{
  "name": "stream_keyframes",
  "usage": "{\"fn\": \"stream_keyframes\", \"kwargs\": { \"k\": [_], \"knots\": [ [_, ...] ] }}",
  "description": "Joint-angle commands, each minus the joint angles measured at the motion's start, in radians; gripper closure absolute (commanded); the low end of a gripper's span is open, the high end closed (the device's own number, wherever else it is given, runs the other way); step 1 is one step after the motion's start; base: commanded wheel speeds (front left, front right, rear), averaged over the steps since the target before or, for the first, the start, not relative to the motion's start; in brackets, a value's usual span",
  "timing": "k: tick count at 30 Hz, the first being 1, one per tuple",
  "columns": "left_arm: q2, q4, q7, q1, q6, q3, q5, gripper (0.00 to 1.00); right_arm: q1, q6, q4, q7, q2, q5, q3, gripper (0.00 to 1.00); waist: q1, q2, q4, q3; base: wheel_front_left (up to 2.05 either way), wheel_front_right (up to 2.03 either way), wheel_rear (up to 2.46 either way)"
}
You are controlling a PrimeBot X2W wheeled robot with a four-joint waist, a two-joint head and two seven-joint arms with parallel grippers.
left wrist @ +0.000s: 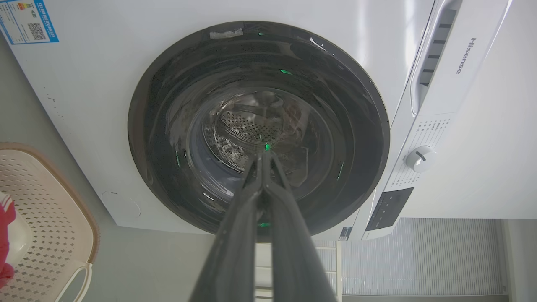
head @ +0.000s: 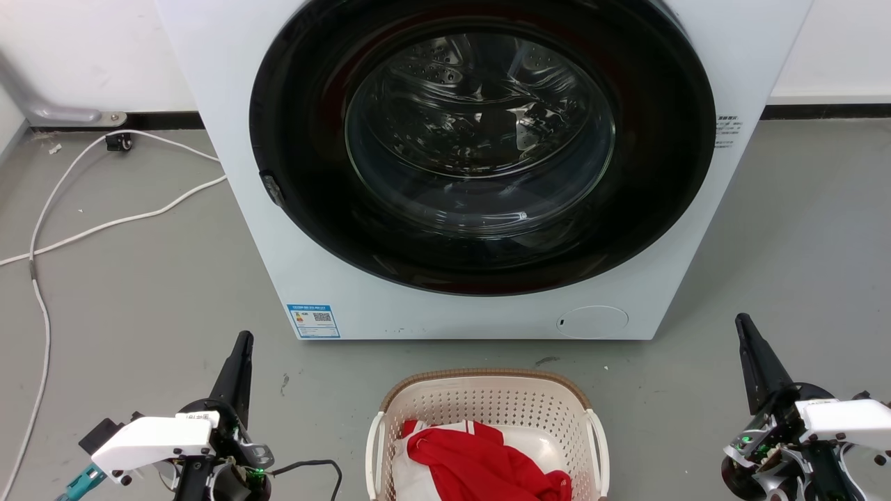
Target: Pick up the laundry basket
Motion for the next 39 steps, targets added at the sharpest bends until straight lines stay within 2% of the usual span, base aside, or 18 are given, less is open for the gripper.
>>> {"fn": "stream_keyframes", "kwargs": {
  "k": [1,15,16,21,39],
  "knots": [
    [-0.002,0.001,0.001,-0.009,-0.005,0.003,0.007,1.00,-0.011,0.000,0.001,0.002,0.004,-0.006,-0.002,1.00,0.0000,0.0000,0.000,0.000,0.00,0.00,0.00],
    [-0.002,0.001,0.002,-0.009,-0.005,0.005,0.008,1.00,-0.011,0.000,0.001,0.002,0.004,-0.007,-0.002,1.00,0.0000,0.0000,0.000,0.000,0.00,0.00,0.00],
    [-0.002,0.000,0.001,0.000,0.000,0.001,0.001,0.00,0.000,0.000,0.000,0.001,0.001,0.000,-0.001,0.00,0.0000,0.0000,0.000,0.000,0.00,0.00,0.00],
    [-0.008,0.036,-0.002,0.035,0.002,-0.003,0.003,0.00,0.036,0.000,0.036,-0.001,0.006,-0.002,0.003,0.00,0.0000,0.0000,0.000,0.000,0.00,0.00,0.00],
    [-0.007,-0.044,-0.089,0.078,0.001,-0.014,0.101,0.00,0.061,0.000,-0.009,-0.089,0.005,-0.119,0.034,0.00,0.0000,0.0000,-0.002,-0.002,0.00,0.00,0.00]
  ]
}}
